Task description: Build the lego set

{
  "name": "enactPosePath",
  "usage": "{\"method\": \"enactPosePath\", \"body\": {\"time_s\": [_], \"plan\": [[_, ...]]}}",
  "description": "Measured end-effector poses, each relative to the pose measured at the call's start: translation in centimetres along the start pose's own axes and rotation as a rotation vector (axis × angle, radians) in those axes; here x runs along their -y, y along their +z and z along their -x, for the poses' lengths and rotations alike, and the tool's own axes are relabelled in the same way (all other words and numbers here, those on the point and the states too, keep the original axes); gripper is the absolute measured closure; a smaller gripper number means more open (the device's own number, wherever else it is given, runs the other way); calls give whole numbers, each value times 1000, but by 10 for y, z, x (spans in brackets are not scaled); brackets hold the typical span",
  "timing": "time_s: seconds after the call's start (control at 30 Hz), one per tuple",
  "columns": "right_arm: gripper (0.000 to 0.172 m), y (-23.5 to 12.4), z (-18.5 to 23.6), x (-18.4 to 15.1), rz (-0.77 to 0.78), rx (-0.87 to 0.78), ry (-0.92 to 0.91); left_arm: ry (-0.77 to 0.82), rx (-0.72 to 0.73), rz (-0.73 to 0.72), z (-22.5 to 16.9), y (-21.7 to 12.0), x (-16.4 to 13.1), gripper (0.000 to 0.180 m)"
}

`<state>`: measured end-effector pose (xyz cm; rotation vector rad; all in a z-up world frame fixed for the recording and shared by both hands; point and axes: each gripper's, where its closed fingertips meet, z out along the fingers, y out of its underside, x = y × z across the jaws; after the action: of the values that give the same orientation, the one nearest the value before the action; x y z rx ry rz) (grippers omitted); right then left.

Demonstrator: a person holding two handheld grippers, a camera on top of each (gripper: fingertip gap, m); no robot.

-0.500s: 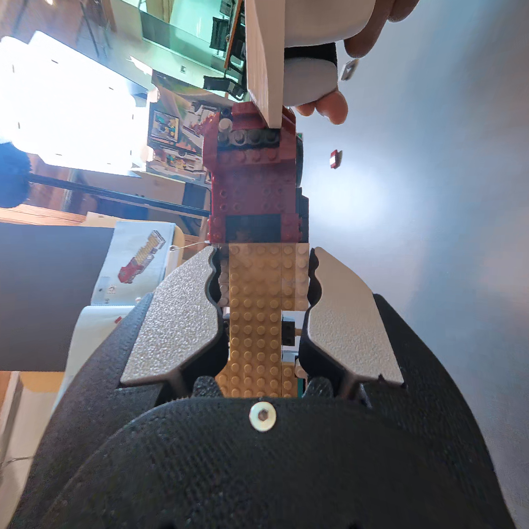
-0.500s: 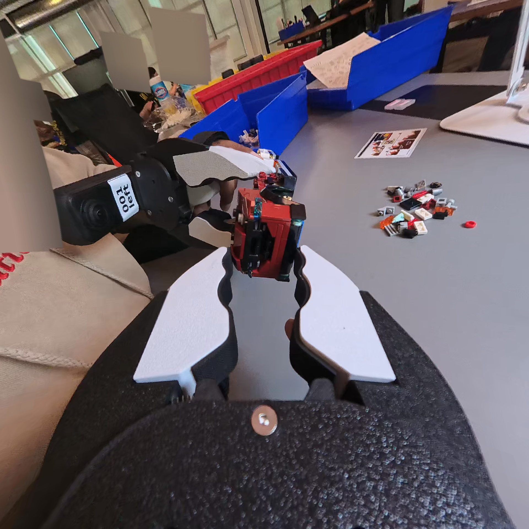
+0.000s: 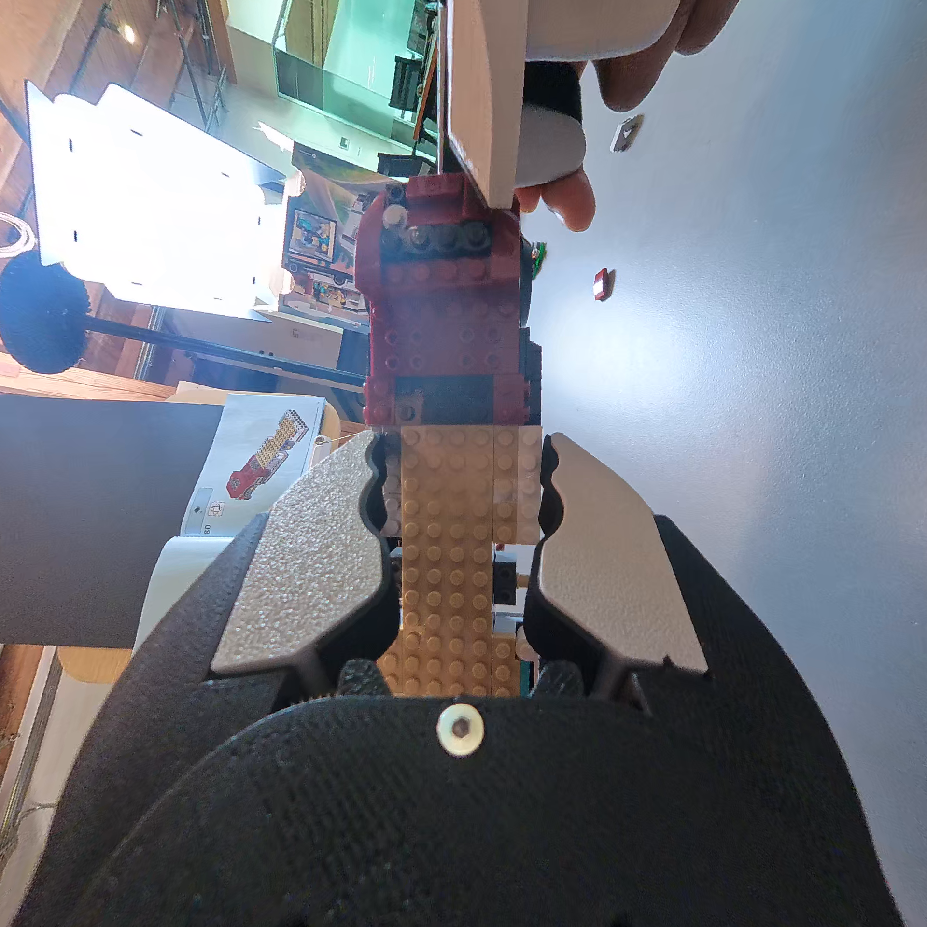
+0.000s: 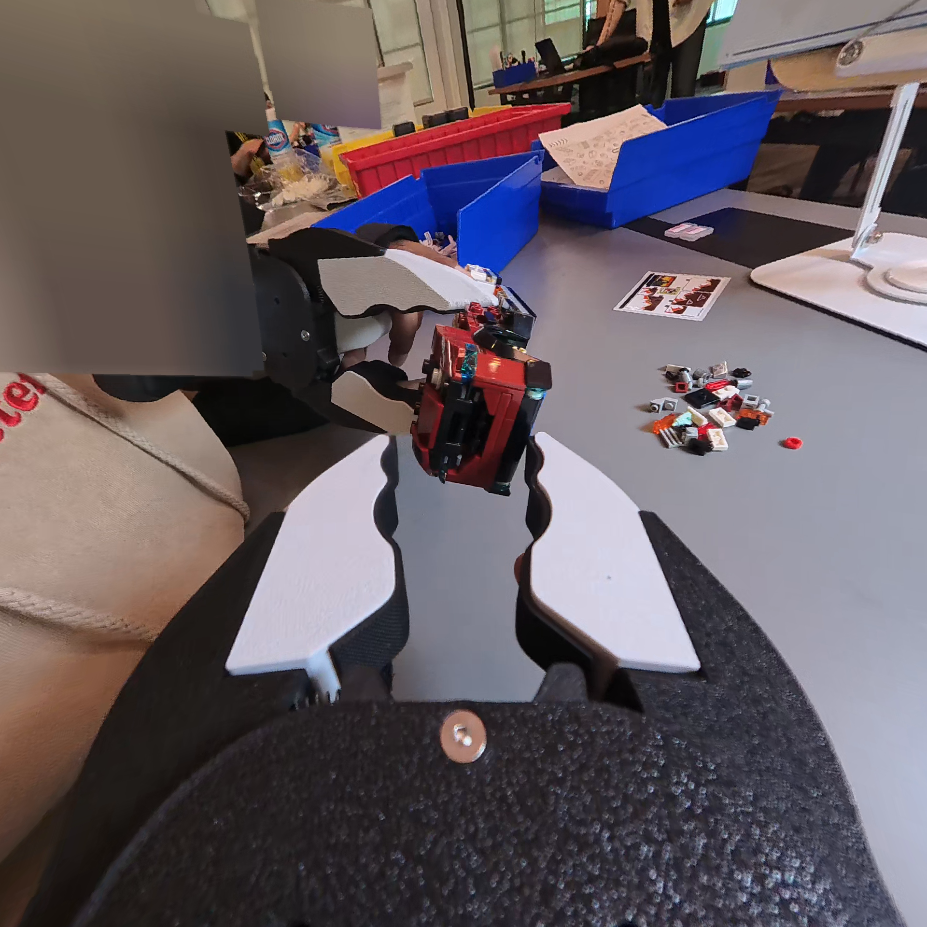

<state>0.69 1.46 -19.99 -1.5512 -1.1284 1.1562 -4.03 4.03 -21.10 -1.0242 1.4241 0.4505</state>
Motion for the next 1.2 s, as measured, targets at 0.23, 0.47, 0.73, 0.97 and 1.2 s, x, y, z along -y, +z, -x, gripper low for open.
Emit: {"method": "enactPosePath", "body": {"time_s": [0.23,0.47,0.73,0.97,1.2], "plan": [[130,-1,0,-1,-14,17,19,2,-4,4,-2,0,-1,121],[131,0,-1,-7,-10,30,71,22,-12,19,-6,1,-3,121],[131,3,-5,-17,36,47,180,11,-58,42,-17,3,-7,121],[131,4,-7,-22,57,61,292,-13,-99,64,-24,4,-10,121],[132,5,-7,-25,69,65,374,-15,-114,79,-26,4,-10,122]]}}
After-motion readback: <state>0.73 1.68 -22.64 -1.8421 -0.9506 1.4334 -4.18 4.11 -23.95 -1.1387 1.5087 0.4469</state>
